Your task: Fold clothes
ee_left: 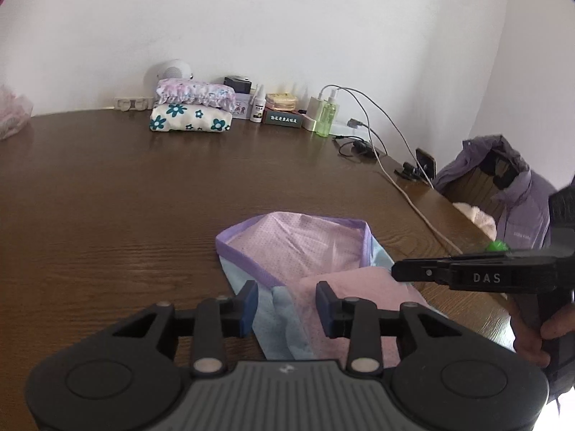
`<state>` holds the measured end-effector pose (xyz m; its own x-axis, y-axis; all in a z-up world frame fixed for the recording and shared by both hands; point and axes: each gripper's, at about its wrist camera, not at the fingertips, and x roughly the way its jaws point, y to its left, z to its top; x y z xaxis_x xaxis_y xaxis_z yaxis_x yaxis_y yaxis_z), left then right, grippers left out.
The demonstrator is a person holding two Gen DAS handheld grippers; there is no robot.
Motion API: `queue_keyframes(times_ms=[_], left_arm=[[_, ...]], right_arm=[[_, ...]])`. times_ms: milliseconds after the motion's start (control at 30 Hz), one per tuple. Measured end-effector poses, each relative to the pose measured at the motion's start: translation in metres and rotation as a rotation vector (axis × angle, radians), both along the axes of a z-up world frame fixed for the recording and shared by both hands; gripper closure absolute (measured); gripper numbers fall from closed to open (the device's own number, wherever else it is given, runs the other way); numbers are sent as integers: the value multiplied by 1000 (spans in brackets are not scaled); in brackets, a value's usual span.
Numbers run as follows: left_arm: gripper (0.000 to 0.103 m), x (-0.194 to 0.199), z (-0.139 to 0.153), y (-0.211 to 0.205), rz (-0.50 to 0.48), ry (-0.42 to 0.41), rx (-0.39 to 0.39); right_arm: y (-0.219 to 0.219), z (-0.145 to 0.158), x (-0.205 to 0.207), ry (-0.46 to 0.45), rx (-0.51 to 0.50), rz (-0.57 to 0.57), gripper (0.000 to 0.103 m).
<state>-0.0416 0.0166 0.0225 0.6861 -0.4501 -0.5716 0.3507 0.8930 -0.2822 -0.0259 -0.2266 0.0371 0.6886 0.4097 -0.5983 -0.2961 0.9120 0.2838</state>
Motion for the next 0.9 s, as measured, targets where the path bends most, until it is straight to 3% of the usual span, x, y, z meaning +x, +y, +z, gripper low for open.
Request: queue_keyframes(times_ms=[133,233,333,433,467,667,833,900], left_arm=[[70,4,0,5,5,47,-70],[73,8,-3,-9,-19,46,-22],[76,12,-9,-19,-23,61,13],[72,15,-12,-21,-22,73,25],[67,16,-13,-21,-21,77,31],[65,16,-10,-15,-8,78,22],[74,3,16,-5,34,-47,-15],[87,2,16,-14,-8,-45,-5]], right_arm=[[-6,12,-14,-51,67,12,78],[5,10,-11,-54,66,34,79],[26,3,-4,-52,-16,61,84],[44,-8,-5,-53,-145,100,88],[45,-7,-7,-50,-154,102,88],[44,-8,-7,-34,-154,102,88],[43,-7,-9,-35,-161,97,88],[44,-8,-10,-40,-159,90,88]])
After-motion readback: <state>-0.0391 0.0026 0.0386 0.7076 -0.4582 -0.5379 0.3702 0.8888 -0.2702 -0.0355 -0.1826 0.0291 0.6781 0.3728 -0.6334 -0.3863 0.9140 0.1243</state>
